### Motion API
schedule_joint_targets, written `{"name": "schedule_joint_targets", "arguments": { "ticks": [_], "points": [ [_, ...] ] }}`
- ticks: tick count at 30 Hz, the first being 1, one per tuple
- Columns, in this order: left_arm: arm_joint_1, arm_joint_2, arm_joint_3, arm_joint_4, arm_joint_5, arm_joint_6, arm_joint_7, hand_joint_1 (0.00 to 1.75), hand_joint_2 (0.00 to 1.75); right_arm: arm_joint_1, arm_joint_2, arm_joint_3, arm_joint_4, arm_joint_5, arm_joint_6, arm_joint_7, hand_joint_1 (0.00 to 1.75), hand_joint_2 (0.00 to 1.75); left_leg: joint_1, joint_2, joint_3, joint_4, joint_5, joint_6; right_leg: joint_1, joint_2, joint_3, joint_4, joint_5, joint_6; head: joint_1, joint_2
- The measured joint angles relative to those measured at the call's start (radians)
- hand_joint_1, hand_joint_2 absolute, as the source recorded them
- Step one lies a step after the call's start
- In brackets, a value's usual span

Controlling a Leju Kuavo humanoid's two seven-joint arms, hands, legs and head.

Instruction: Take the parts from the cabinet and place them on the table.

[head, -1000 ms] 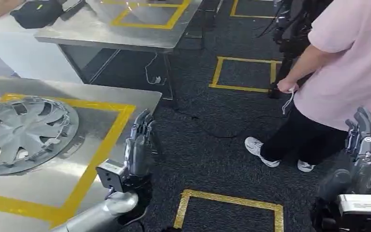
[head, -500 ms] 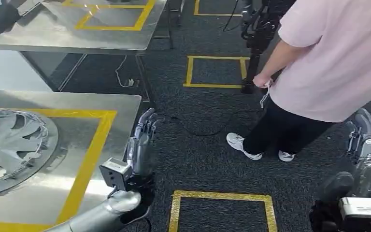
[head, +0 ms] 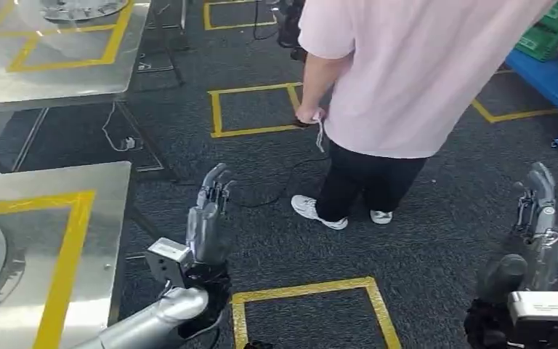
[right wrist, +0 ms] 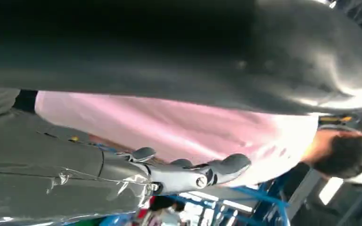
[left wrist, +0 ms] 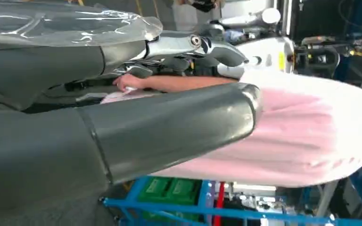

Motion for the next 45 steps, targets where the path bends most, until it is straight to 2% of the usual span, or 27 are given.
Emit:
{"name": "schedule_joint_targets", "arguments": {
  "ticks": [2, 3, 5, 7, 8, 9, 10, 12, 13, 14, 16, 17, 18, 23, 25, 27, 29, 32, 33, 34, 35, 36, 39, 41, 42, 44, 45],
  "points": [
    [-0.002, 0.000, 0.000, 0.000, 0.000, 0.000, 0.000, 0.00, 0.00, 0.000, 0.000, 0.001, 0.000, 0.000, 0.001, 0.000, 0.00, 0.00, 0.000, -0.039, 0.093, -0.202, 0.101, 0.013, 0.000, 0.027, 0.001, 0.002, 0.000, 0.001, -0.002, 0.000],
    [-0.004, 0.000, 0.000, 0.000, 0.000, 0.000, 0.000, 0.00, 0.00, 0.000, 0.000, 0.001, 0.000, -0.002, 0.003, 0.000, 0.00, 0.00, -0.001, -0.076, 0.113, -0.254, 0.099, 0.017, 0.002, 0.034, -0.002, 0.004, 0.000, 0.004, -0.002, 0.000],
    [-0.006, 0.000, 0.000, 0.000, 0.000, 0.000, 0.000, 0.00, 0.00, 0.000, 0.000, 0.002, 0.000, -0.006, 0.007, -0.001, 0.00, 0.00, -0.003, -0.052, 0.116, -0.260, 0.102, 0.012, -0.002, 0.054, -0.010, 0.005, 0.002, 0.016, 0.000, 0.000],
    [-0.007, 0.000, 0.000, 0.000, 0.000, 0.003, 0.000, 0.00, 0.00, 0.000, 0.000, 0.002, 0.000, -0.010, 0.014, -0.003, 0.00, 0.00, -0.003, -0.034, 0.120, -0.266, 0.104, 0.021, -0.004, 0.074, -0.016, 0.000, 0.005, 0.030, 0.001, 0.000],
    [-0.008, -0.001, 0.000, 0.000, 0.000, 0.003, 0.000, 0.00, 0.00, 0.001, 0.000, 0.002, 0.000, -0.013, 0.016, -0.004, 0.00, 0.00, 0.006, -0.016, 0.124, -0.277, 0.110, 0.026, -0.005, 0.061, -0.025, 0.010, -0.002, 0.030, 0.002, 0.000],
    [-0.009, -0.002, 0.000, 0.000, 0.000, 0.003, 0.000, 0.00, 0.00, 0.001, -0.001, 0.002, 0.000, -0.013, 0.017, -0.005, 0.00, 0.00, 0.003, -0.011, 0.126, -0.278, 0.110, 0.030, 0.001, 0.003, -0.040, 0.050, -0.033, 0.034, 0.008, 0.000],
    [-0.010, -0.003, 0.000, 0.000, -0.001, 0.004, -0.001, 0.00, 0.00, -0.001, -0.001, 0.002, 0.000, -0.013, 0.019, -0.005, 0.00, 0.00, 0.002, 0.000, 0.127, -0.278, 0.108, 0.035, -0.001, -0.031, -0.072, 0.124, -0.074, 0.038, 0.019, 0.000],
    [-0.006, -0.003, 0.000, 0.000, 0.000, 0.005, -0.001, 0.00, 0.00, -0.001, -0.001, 0.004, 0.000, -0.016, 0.022, -0.006, 0.00, 0.00, -0.002, 0.024, 0.126, -0.278, 0.107, 0.037, -0.005, -0.055, -0.153, 0.303, -0.151, 0.046, 0.020, 0.000],
    [-0.005, -0.002, 0.000, 0.000, -0.001, 0.006, 0.000, 0.00, 0.00, -0.001, -0.001, 0.004, 0.001, -0.017, 0.025, -0.006, 0.00, 0.00, -0.002, 0.036, 0.126, -0.277, 0.106, 0.037, -0.005, -0.058, -0.177, 0.356, -0.166, 0.049, 0.022, 0.000],
    [-0.004, -0.002, 0.000, 0.000, -0.001, 0.006, 0.000, 0.00, 0.00, -0.001, -0.001, 0.004, 0.002, -0.019, 0.025, -0.006, 0.00, 0.00, -0.002, 0.048, 0.128, -0.277, 0.104, 0.036, -0.007, -0.059, -0.175, 0.351, -0.151, 0.052, 0.023, 0.000],
    [-0.004, -0.002, 0.000, 0.000, -0.001, 0.009, 0.000, 0.00, 0.00, -0.001, -0.001, 0.004, 0.002, -0.023, 0.027, -0.006, 0.00, 0.00, -0.002, 0.068, 0.133, -0.277, 0.099, 0.030, -0.012, -0.071, -0.097, 0.204, -0.070, 0.053, 0.023, 0.000],
    [-0.004, -0.003, 0.000, 0.000, -0.002, 0.009, 0.000, 0.00, 0.00, -0.002, -0.001, 0.004, 0.002, -0.023, 0.027, -0.006, 0.00, 0.00, -0.001, 0.080, 0.139, -0.276, 0.095, 0.026, -0.012, -0.097, -0.034, 0.086, -0.021, 0.053, 0.023, 0.000],
    [-0.005, -0.002, 0.000, 0.000, -0.002, 0.009, 0.000, 0.00, 0.00, -0.005, -0.001, 0.004, 0.002, -0.023, 0.027, -0.006, 0.00, 0.00, -0.004, 0.087, 0.143, -0.275, 0.090, 0.020, -0.008, -0.138, -0.002, 0.017, -0.023, 0.054, 0.023, 0.000],
    [-0.006, -0.002, 0.000, -0.001, -0.007, 0.011, 0.001, 0.00, 0.00, -0.011, -0.001, 0.005, 0.004, -0.023, 0.030, -0.006, 0.00, 0.00, -0.008, 0.124, 0.143, -0.267, 0.080, -0.006, 0.002, -0.086, 0.009, 0.005, -0.016, 0.013, 0.019, 0.000],
    [-0.006, -0.001, 0.000, -0.002, -0.011, 0.014, 0.002, 0.00, 0.00, -0.017, -0.001, 0.004, 0.004, -0.023, 0.031, -0.006, 0.00, 0.00, -0.001, 0.036, 0.105, -0.174, 0.023, -0.011, -0.002, -0.068, 0.009, 0.003, -0.011, 0.002, 0.015, 0.000],
    [-0.001, 0.003, 0.000, -0.002, -0.012, 0.015, 0.005, 0.00, 0.00, -0.018, -0.001, 0.006, 0.005, -0.023, 0.035, -0.006, 0.00, 0.00, -0.001, 0.008, 0.014, 0.004, -0.049, -0.013, 0.000, -0.045, 0.006, 0.003, -0.009, -0.004, 0.005, 0.000],
    [0.008, 0.006, 0.000, -0.002, -0.015, 0.015, 0.007, 0.00, 0.00, -0.017, -0.001, 0.008, 0.008, -0.023, 0.035, -0.005, 0.00, 0.00, -0.002, 0.006, -0.035, 0.078, -0.053, -0.009, 0.003, -0.018, 0.005, 0.003, -0.008, -0.006, 0.004, 0.000],
    [0.010, 0.007, 0.000, -0.002, -0.016, 0.016, 0.009, 0.00, 0.00, -0.018, -0.001, 0.009, 0.010, -0.023, 0.035, -0.005, 0.00, 0.00, -0.003, -0.001, 0.012, -0.043, 0.033, 0.003, 0.006, 0.013, 0.006, 0.003, -0.007, -0.006, 0.003, 0.000],
    [0.009, 0.007, 0.000, -0.002, -0.018, 0.018, 0.009, 0.00, 0.00, -0.018, -0.001, 0.010, 0.010, -0.024, 0.035, -0.005, 0.00, 0.00, -0.004, -0.019, 0.059, -0.144, 0.083, 0.012, 0.006, 0.026, 0.007, 0.003, -0.006, -0.006, 0.002, 0.000],
    [0.009, 0.008, 0.000, -0.002, -0.019, 0.018, 0.009, 0.00, 0.00, -0.018, -0.001, 0.010, 0.010, -0.024, 0.035, -0.006, 0.00, 0.00, -0.005, -0.066, 0.100, -0.231, 0.116, 0.021, 0.003, 0.037, 0.007, 0.003, -0.005, -0.006, 0.002, 0.000],
    [0.010, 0.008, 0.000, -0.003, -0.019, 0.020, 0.010, 0.00, 0.00, -0.018, -0.001, 0.010, 0.010, -0.024, 0.035, -0.006, 0.00, 0.00, -0.002, -0.086, 0.114, -0.265, 0.109, 0.024, 0.011, 0.047, 0.001, 0.008, -0.006, -0.001, 0.003, 0.000],
    [0.010, 0.009, 0.000, -0.005, -0.022, 0.021, 0.011, 0.00, 0.00, -0.017, -0.001, 0.010, 0.010, -0.025, 0.035, -0.006, 0.00, 0.00, -0.006, -0.067, 0.114, -0.266, 0.112, 0.019, 0.004, 0.058, -0.001, 0.006, -0.004, 0.003, 0.002, 0.000],
    [0.010, 0.009, 0.000, -0.008, -0.028, 0.022, 0.021, 0.00, 0.00, -0.017, -0.001, 0.011, 0.010, -0.026, 0.037, -0.007, 0.00, 0.00, -0.001, -0.037, 0.121, -0.281, 0.117, 0.029, 0.004, 0.090, -0.020, -0.002, 0.001, 0.024, 0.000, 0.000],
    [0.010, 0.007, 0.000, -0.012, -0.034, 0.023, 0.024, 0.00, 0.00, -0.014, -0.001, 0.010, 0.010, -0.026, 0.040, -0.008, 0.00, 0.00, 0.001, -0.012, 0.128, -0.293, 0.121, 0.033, 0.006, -0.006, -0.045, 0.072, -0.051, 0.026, 0.012, 0.000],
    [0.012, 0.007, 0.000, -0.013, -0.034, 0.024, 0.027, 0.00, 0.00, -0.015, -0.001, 0.010, 0.010, -0.026, 0.041, -0.008, 0.00, 0.00, 0.001, 0.001, 0.128, -0.292, 0.119, 0.035, 0.003, -0.035, -0.082, 0.150, -0.092, 0.031, 0.018, 0.000],
    [0.017, 0.008, 0.000, -0.013, -0.035, 0.024, 0.030, 0.00, 0.00, -0.012, -0.001, 0.011, 0.010, -0.026, 0.042, -0.008, 0.00, 0.00, 0.000, 0.030, 0.128, -0.292, 0.117, 0.036, -0.004, -0.054, -0.158, 0.315, -0.156, 0.043, 0.019, 0.000],
    [0.019, 0.009, 0.000, -0.013, -0.036, 0.025, 0.030, 0.00, 0.00, -0.011, -0.001, 0.012, 0.012, -0.026, 0.043, -0.008, 0.00, 0.00, 0.001, 0.043, 0.129, -0.291, 0.116, 0.035, -0.008, -0.058, -0.167, 0.338, -0.153, 0.049, 0.019, 0.000]
  ]
}}
